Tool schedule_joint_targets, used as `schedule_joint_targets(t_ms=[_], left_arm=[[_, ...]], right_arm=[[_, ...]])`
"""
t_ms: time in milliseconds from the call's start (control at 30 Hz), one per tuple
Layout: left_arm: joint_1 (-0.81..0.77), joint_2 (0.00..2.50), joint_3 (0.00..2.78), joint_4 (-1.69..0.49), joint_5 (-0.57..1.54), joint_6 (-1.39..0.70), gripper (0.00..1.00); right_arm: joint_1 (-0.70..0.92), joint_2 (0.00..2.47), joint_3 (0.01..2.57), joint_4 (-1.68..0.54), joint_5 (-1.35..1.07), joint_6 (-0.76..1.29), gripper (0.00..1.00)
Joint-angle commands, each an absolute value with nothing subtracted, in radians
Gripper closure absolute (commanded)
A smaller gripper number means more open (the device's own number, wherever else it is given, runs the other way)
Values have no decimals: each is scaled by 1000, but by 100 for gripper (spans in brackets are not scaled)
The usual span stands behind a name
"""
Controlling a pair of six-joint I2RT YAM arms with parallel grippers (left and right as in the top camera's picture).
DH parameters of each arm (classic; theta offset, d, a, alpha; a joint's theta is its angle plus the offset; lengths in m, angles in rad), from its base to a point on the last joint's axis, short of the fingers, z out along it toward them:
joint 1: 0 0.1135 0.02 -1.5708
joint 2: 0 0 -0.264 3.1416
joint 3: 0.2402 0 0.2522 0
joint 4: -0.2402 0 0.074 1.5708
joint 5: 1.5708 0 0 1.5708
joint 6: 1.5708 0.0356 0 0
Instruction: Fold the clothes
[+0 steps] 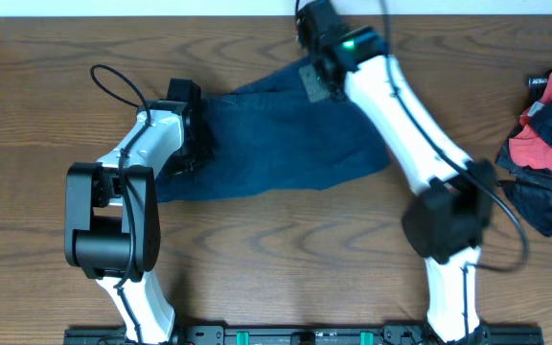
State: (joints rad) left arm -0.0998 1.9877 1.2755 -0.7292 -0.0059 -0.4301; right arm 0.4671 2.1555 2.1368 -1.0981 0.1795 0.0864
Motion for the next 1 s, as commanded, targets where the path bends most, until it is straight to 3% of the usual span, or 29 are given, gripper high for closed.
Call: schedule_joint_targets(t_ms=[0, 200, 400, 533, 967], left_arm=[[-124, 2102, 1195, -720, 124, -439, 94], [-124, 2102, 1195, -720, 124, -439, 94], [-124, 2102, 1195, -717, 124, -439, 94], [-124, 2102, 1195, -717, 124, -439, 94], [-124, 2102, 1195, -717, 124, -439, 94]], right_arm=[[473, 2072, 2128, -1119, 210, 89, 98], [472, 1928, 1877, -1054, 253, 115, 98], [452, 1756, 1444, -710, 223, 109, 99], [387, 1780, 1281, -558, 91, 78, 99], [328, 2059, 1242, -426, -98, 74, 99]])
